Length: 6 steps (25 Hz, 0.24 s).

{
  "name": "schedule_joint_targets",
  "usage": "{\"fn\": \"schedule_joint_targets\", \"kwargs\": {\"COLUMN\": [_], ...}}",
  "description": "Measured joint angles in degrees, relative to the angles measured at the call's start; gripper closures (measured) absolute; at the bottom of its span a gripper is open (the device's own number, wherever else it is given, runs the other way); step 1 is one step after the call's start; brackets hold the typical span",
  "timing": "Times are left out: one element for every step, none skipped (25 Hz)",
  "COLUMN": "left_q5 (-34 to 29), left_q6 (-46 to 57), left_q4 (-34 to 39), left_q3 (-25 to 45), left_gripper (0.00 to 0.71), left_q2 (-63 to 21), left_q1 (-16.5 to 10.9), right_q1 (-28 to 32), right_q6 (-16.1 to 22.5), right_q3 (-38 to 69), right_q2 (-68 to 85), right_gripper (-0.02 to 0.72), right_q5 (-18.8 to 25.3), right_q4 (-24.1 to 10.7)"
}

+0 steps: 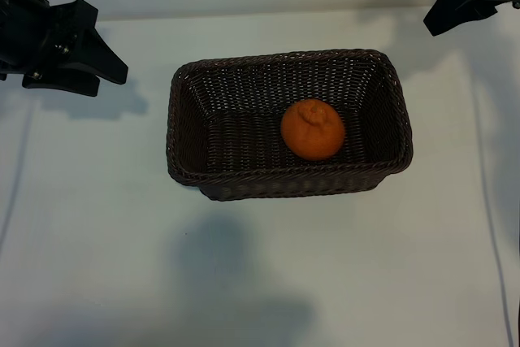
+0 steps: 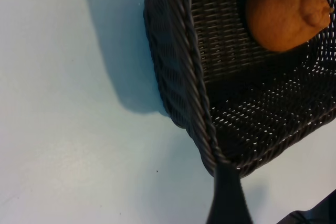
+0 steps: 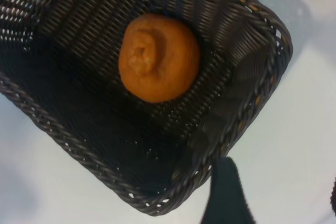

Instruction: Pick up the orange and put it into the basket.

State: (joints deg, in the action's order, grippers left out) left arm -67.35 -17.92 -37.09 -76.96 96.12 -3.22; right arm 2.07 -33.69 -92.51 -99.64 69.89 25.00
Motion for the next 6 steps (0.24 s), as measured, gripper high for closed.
{"fn": "schedule_joint_targets", "kwargs": {"left_q5": [0.00, 0.00, 0.00, 0.00, 0.00, 0.00], "left_q6": [0.00, 0.00, 0.00, 0.00, 0.00, -0.30], "left_q4": [0.00, 0.00, 0.00, 0.00, 0.00, 0.00], "left_q3": [0.00, 0.00, 0.00, 0.00, 0.00, 0.00], "left_gripper": [0.190, 0.190, 0.190, 0.190, 0.190, 0.190], "left_q2": [0.00, 0.00, 0.00, 0.00, 0.00, 0.00], "left_q1": [0.00, 0.00, 0.00, 0.00, 0.00, 0.00], "right_q1": [0.00, 0.00, 0.00, 0.00, 0.00, 0.00], "right_q6": [0.00, 0.00, 0.00, 0.00, 0.00, 0.00], "right_q3": [0.00, 0.00, 0.00, 0.00, 0.00, 0.00], "right_q2": [0.00, 0.00, 0.00, 0.00, 0.00, 0.00], "right_gripper": [0.239, 0.239, 0.239, 0.239, 0.239, 0.239], "right_q5": [0.00, 0.00, 0.00, 0.00, 0.00, 0.00], "right_q4": [0.00, 0.00, 0.00, 0.00, 0.00, 0.00]}}
